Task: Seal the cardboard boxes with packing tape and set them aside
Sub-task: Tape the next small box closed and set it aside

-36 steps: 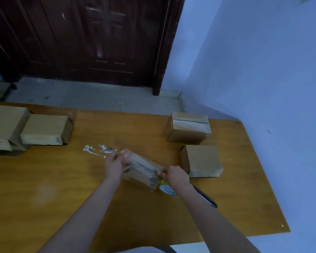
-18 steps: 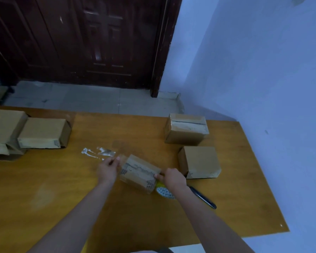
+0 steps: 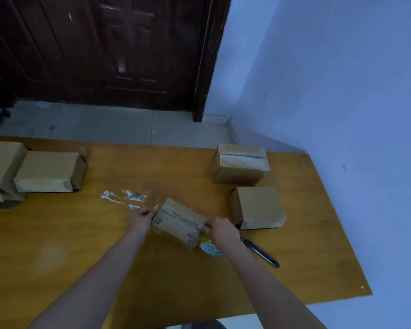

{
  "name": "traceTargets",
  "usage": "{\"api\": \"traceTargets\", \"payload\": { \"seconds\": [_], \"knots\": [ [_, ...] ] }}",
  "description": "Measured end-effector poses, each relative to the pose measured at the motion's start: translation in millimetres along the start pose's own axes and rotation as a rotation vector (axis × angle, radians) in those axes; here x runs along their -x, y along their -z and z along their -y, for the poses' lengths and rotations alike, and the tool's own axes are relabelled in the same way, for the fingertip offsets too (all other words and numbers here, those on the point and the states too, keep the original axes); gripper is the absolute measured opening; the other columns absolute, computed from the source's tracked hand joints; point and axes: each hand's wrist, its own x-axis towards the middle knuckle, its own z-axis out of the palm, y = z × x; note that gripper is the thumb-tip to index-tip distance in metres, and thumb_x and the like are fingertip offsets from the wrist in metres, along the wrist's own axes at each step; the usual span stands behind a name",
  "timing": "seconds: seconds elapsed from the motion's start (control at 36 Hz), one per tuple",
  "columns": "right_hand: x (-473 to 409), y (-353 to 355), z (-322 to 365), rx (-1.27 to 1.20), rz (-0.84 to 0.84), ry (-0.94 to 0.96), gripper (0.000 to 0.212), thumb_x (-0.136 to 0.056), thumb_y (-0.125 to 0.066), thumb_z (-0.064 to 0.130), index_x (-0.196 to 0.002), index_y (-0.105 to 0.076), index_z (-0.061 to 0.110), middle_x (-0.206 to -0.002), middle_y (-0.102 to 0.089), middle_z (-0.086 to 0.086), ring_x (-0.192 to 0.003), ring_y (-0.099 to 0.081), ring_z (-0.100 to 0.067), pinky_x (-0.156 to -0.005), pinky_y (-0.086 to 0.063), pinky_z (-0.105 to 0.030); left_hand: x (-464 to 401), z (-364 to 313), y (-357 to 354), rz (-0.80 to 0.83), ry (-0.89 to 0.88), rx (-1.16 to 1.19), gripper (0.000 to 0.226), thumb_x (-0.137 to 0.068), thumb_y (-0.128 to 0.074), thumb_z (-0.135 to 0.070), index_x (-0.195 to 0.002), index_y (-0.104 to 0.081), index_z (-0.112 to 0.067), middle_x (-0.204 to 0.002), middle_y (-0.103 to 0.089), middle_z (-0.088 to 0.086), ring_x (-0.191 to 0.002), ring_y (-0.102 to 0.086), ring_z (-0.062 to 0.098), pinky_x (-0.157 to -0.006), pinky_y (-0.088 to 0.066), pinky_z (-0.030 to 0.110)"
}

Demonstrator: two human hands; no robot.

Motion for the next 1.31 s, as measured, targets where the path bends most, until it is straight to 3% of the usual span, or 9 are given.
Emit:
{"api": "traceTargets", "payload": {
  "seconds": [0.25,0.56,0.86,0.92,0.97,1.06,1.17,1.22,1.31],
  "knots": [
    [3,-2,-1,-0.003,-0.02,0.004,0.048,-0.094,-0.041,0.055,-0.108,-0.064,0.016,-0.067,-0.05,0.002,-0.064,-0.054,-0.018,-0.046,-0.035,-0.026,-8,-2,1,0.07,0.125,0.078,0.036,-0.089,-0.067,-0.022,-0.115,-0.064,0.003,-0.115,-0.063,0.024,-0.102,-0.06,0.038,-0.082,-0.047,0.041],
    [12,-7,-6,-0.085,-0.011,-0.028,0.046,-0.094,-0.042,0.055,-0.11,-0.064,0.018,-0.071,-0.054,0.0,-0.063,-0.055,-0.017,-0.05,-0.04,-0.027,-20,5,-13,0.093,0.205,0.088,0.027,-0.094,-0.06,-0.022,-0.113,-0.065,-0.005,-0.104,-0.063,0.017,-0.091,-0.057,0.029,-0.083,-0.049,0.037],
    [29,-10,-21,-0.19,0.002,0.039,0.047,-0.095,-0.04,0.054,-0.114,-0.063,0.017,-0.082,-0.061,-0.006,-0.073,-0.058,-0.021,-0.056,-0.043,-0.029,-19,13,7,0.043,0.147,0.07,0.01,-0.094,-0.057,-0.008,-0.091,-0.062,0.0,-0.056,-0.05,0.012,-0.029,-0.039,0.01,-0.034,-0.031,0.013],
    [31,-10,-25,-0.258,-0.007,0.061,0.047,-0.096,-0.039,0.053,-0.108,-0.065,0.015,-0.078,-0.061,-0.006,-0.068,-0.056,-0.019,-0.051,-0.04,-0.028,-18,5,15,-0.068,0.075,0.047,0.015,-0.095,-0.056,-0.015,-0.092,-0.065,-0.003,-0.072,-0.062,0.013,-0.057,-0.059,0.023,-0.057,-0.049,0.027],
    [35,-9,-29,-0.318,-0.019,0.084,0.045,-0.098,-0.037,0.049,-0.086,-0.063,0.015,-0.067,-0.053,-0.001,-0.059,-0.049,-0.014,-0.048,-0.034,-0.025,-5,-7,17,-0.15,-0.116,-0.148,0.017,-0.097,-0.053,-0.021,-0.102,-0.066,-0.011,-0.098,-0.062,0.009,-0.088,-0.058,0.032,-0.082,-0.047,0.042],
    [38,-9,-35,-0.425,-0.015,0.107,0.042,-0.101,-0.037,0.039,-0.066,-0.05,0.018,-0.06,-0.045,0.003,-0.052,-0.041,-0.01,-0.048,-0.028,-0.025,34,-19,1,-0.088,-0.508,-0.378,0.022,-0.093,-0.055,-0.022,-0.108,-0.065,-0.008,-0.109,-0.058,0.007,-0.101,-0.053,0.027,-0.09,-0.042,0.037],
    [41,-11,-44,-0.639,0.056,0.163,0.027,-0.098,-0.045,0.023,-0.11,-0.067,0.014,-0.085,-0.061,0.001,-0.077,-0.055,-0.012,-0.066,-0.039,-0.027,70,1,-38,0.144,-0.769,-0.771,0.044,-0.087,-0.045,-0.038,-0.115,-0.062,-0.008,-0.116,-0.053,0.008,-0.113,-0.047,0.027,-0.095,-0.039,0.036],
    [46,-12,-50,-0.799,0.082,0.172,0.028,-0.096,-0.049,0.014,-0.12,-0.062,0.011,-0.104,-0.061,0.0,-0.095,-0.056,-0.013,-0.079,-0.042,-0.023,82,14,-56,0.157,-0.739,-0.93,0.047,-0.097,-0.043,-0.035,-0.134,-0.049,-0.008,-0.138,-0.043,0.007,-0.13,-0.036,0.027,-0.107,-0.028,0.034],
    [54,-17,-64,-0.94,0.16,0.21,0.029,-0.093,-0.053,0.006,-0.122,-0.057,0.01,-0.101,-0.062,0.003,-0.087,-0.058,-0.005,-0.073,-0.045,-0.012,89,30,-69,0.125,-0.682,-1.0,0.07,-0.095,-0.013,-0.051,-0.15,-0.024,-0.009,-0.157,-0.022,0.004,-0.145,-0.012,0.021,-0.117,-0.008,0.029]
  ]
}}
